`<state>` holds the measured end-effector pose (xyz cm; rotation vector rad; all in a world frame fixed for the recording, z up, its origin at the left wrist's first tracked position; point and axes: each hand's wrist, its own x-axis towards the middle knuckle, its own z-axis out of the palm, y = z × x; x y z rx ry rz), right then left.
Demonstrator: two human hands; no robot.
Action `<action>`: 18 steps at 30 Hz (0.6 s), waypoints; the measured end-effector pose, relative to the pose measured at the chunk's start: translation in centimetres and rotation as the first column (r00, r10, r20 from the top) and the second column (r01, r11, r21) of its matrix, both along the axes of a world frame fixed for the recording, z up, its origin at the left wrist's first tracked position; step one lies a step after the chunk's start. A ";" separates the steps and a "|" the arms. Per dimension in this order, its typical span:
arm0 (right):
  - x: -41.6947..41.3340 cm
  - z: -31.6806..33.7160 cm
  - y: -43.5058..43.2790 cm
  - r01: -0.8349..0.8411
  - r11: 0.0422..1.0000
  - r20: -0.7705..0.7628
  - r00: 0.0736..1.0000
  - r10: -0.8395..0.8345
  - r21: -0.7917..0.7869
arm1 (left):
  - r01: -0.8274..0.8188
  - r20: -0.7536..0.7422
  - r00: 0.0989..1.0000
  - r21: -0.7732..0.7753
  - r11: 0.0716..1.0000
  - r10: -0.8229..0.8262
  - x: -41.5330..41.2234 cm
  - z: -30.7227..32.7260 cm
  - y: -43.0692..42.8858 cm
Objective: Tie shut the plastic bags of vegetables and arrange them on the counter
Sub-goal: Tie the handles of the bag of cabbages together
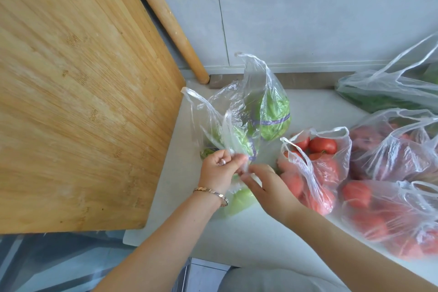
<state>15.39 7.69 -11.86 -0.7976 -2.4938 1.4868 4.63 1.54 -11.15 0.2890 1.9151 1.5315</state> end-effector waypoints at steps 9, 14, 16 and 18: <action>-2.0 -0.9 -1.4 0.240 0.924 0.111 0.970 -0.216 -0.298 | 0.169 -0.611 0.698 -0.368 0.914 -0.375 -0.7 1.9 -1.4; -1.6 -1.5 -2.1 -0.126 0.982 0.197 0.969 0.152 -0.139 | 0.331 -0.575 0.552 -0.513 0.792 -0.603 -1.1 2.7 0.7; -1.3 -1.2 -1.5 -0.173 0.961 0.182 0.960 0.214 -0.214 | 0.328 -0.524 0.579 -0.552 0.767 -0.625 -1.2 2.7 1.8; -1.1 -0.9 -1.1 -0.181 0.952 0.176 0.958 0.227 -0.246 | 0.362 -0.461 0.621 -0.548 0.754 -0.634 -1.0 2.5 2.6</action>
